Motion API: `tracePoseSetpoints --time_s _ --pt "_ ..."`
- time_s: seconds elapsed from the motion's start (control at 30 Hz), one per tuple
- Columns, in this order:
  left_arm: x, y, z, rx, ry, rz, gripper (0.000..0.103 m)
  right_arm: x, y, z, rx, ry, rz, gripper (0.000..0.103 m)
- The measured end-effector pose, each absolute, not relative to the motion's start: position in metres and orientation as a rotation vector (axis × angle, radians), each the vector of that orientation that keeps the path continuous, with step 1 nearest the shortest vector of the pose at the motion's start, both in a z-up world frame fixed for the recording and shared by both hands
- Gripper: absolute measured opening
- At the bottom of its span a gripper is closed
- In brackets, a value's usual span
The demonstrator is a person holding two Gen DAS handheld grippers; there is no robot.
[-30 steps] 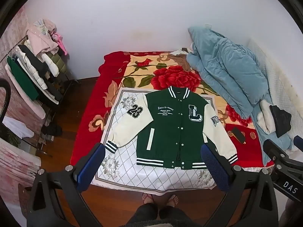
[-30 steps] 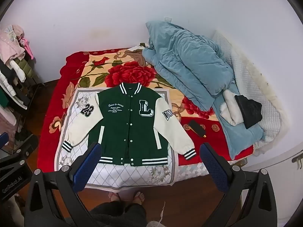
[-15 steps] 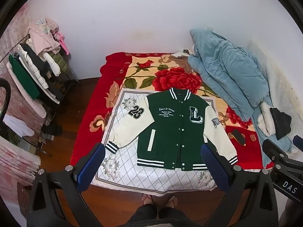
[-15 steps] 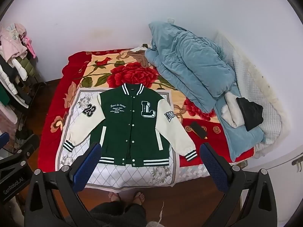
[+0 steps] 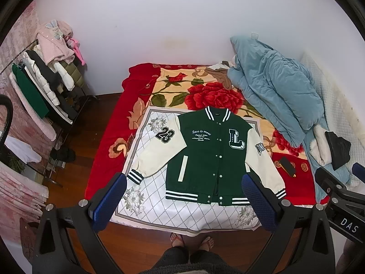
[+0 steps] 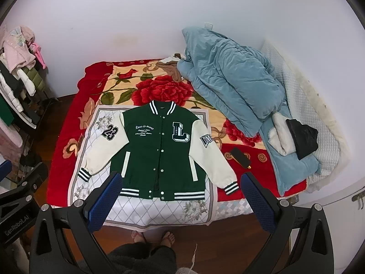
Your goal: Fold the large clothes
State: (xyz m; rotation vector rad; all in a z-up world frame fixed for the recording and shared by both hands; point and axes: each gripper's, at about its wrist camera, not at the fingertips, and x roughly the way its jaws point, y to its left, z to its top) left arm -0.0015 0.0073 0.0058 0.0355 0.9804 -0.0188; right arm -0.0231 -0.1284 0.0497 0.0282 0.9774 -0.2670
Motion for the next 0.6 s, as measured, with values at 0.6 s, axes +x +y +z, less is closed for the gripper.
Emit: tracePoseSetpoints --time_s 0.6 --pt "-0.0017 0.0071 0.0080 0.030 0.974 -0.017 0.103 -0.0234 -0.1237 0.0520 0.031 0.973 -0.263 0.103"
